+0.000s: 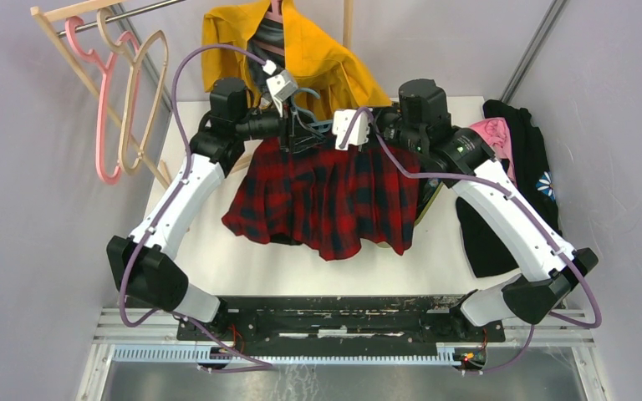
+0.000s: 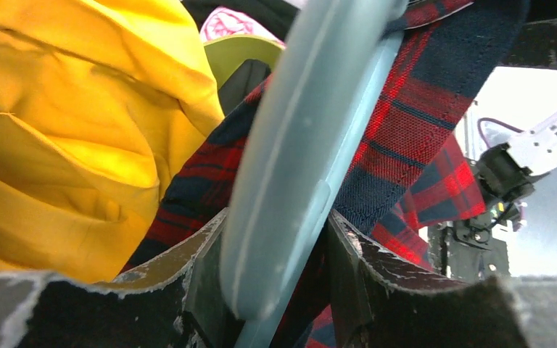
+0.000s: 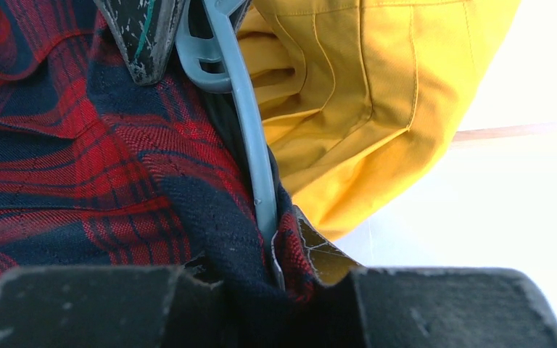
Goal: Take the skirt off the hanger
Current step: Remove the skirt from the hanger, then place the skirt in the bin.
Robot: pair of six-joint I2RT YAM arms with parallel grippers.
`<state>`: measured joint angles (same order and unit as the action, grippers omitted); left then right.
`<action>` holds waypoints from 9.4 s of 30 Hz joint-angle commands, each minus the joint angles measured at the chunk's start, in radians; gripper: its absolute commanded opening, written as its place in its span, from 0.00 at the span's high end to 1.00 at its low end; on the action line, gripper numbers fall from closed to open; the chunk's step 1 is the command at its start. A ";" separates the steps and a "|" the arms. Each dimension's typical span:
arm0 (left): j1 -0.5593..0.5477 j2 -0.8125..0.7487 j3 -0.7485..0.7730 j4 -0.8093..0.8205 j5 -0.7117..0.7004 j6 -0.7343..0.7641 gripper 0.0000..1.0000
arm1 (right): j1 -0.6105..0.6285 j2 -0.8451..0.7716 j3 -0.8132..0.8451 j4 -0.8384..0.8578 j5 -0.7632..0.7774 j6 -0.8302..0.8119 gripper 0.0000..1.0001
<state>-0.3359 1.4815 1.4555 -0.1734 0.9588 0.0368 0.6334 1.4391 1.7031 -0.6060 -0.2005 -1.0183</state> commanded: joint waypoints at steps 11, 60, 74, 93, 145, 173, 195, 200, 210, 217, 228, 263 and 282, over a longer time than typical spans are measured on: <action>-0.106 0.052 0.117 -0.118 -0.370 0.058 0.97 | -0.003 -0.048 0.046 0.163 -0.020 0.015 0.99; -0.297 -0.093 -0.072 0.075 -0.176 -0.033 0.75 | -0.066 0.316 0.268 0.767 -0.109 0.498 0.98; -0.298 -0.062 -0.023 0.086 -0.290 -0.108 0.97 | -0.065 0.107 0.010 0.782 -0.040 0.467 0.54; -0.297 0.026 0.013 0.115 -0.416 -0.106 0.97 | -0.065 -0.181 -0.203 0.512 -0.070 0.434 0.24; -0.180 -0.244 -0.321 -0.135 -0.751 0.096 0.97 | -0.233 0.129 0.130 0.783 0.390 0.434 0.99; -0.056 -0.355 -0.408 -0.224 -0.832 0.105 0.97 | -0.361 0.240 0.212 0.824 0.355 0.441 0.99; -0.061 -0.302 0.102 -0.211 -0.758 0.126 0.97 | -0.339 0.266 0.011 0.791 0.266 0.657 0.99; -0.060 -0.221 0.265 -0.159 -0.691 0.097 0.97 | -0.287 0.326 -0.028 0.804 0.257 0.653 0.99; -0.061 -0.149 0.298 -0.043 -0.695 0.079 0.97 | -0.153 0.242 -0.180 0.773 0.199 0.720 0.99; -0.061 -0.093 0.307 0.010 -0.726 0.064 0.97 | -0.079 0.068 -0.275 0.696 0.201 0.769 0.99; -0.063 -0.129 0.182 0.091 -0.782 0.045 0.97 | -0.125 0.027 0.069 0.608 0.345 0.670 0.99; -0.064 -0.400 -0.121 -0.060 -0.838 0.070 0.97 | -0.247 -0.215 -0.089 0.500 0.236 1.242 0.99; -0.099 -0.388 -0.120 -0.092 -0.878 0.110 0.97 | -0.128 -0.117 -0.534 0.160 0.634 1.425 0.99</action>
<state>-0.4335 1.0996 1.3216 -0.2928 0.1043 0.1249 0.5209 1.2060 1.2152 -0.5091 0.3733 0.3538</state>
